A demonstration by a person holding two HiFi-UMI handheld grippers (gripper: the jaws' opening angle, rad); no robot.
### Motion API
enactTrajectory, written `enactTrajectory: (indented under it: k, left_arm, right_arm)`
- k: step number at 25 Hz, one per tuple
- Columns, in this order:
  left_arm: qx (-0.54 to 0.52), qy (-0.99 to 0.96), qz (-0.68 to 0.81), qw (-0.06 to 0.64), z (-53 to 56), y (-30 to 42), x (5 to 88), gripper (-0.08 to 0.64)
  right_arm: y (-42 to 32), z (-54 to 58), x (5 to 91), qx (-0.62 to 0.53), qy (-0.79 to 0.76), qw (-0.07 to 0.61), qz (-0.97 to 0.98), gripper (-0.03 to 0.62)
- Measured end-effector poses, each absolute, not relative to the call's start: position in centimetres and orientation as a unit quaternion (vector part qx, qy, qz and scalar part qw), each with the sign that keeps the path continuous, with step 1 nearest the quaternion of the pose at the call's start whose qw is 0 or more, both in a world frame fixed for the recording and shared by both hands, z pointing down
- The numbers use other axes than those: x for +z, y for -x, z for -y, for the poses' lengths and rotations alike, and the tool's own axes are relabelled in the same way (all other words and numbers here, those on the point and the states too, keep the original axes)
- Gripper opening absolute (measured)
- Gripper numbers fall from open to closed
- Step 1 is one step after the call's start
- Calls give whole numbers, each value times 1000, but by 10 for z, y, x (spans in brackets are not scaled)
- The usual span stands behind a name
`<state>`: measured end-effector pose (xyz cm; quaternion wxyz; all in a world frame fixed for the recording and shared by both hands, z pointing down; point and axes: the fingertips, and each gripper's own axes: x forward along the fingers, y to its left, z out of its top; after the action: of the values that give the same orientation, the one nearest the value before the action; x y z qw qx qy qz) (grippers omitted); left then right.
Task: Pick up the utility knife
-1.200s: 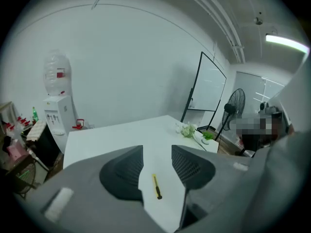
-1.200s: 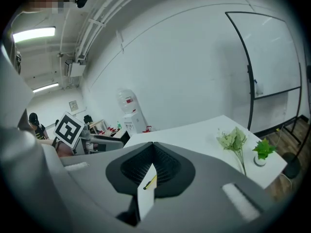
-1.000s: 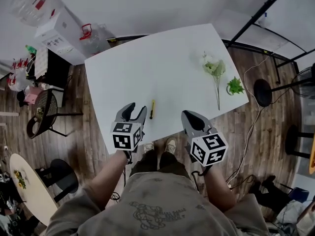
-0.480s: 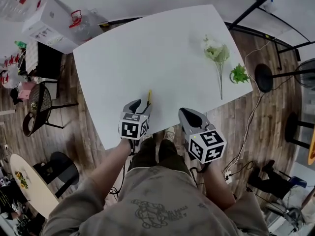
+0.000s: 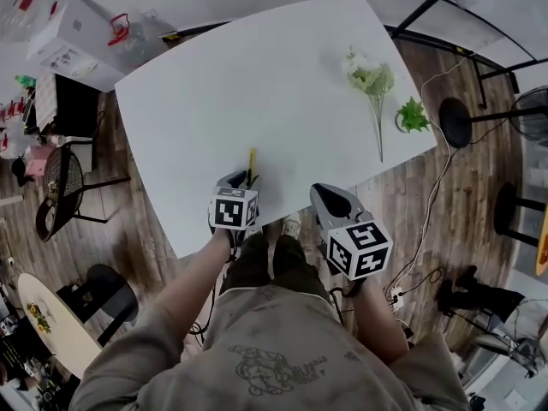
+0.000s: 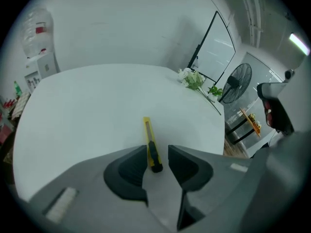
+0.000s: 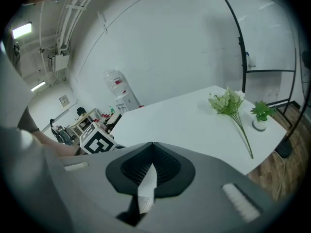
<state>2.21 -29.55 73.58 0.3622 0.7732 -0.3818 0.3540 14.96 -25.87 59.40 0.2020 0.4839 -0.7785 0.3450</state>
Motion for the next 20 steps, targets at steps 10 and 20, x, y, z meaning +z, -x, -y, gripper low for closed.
enactTrajectory:
  k: [10,20]
  left_arm:
    - [345,-766,403,363,297,-17,741,71]
    - [285,-813,396,318,310,-16,660,69]
  right_arm:
    - [-159,250,589,343,-488,195,779,28]
    - [-171,262,529,273,-504,160,804,28]
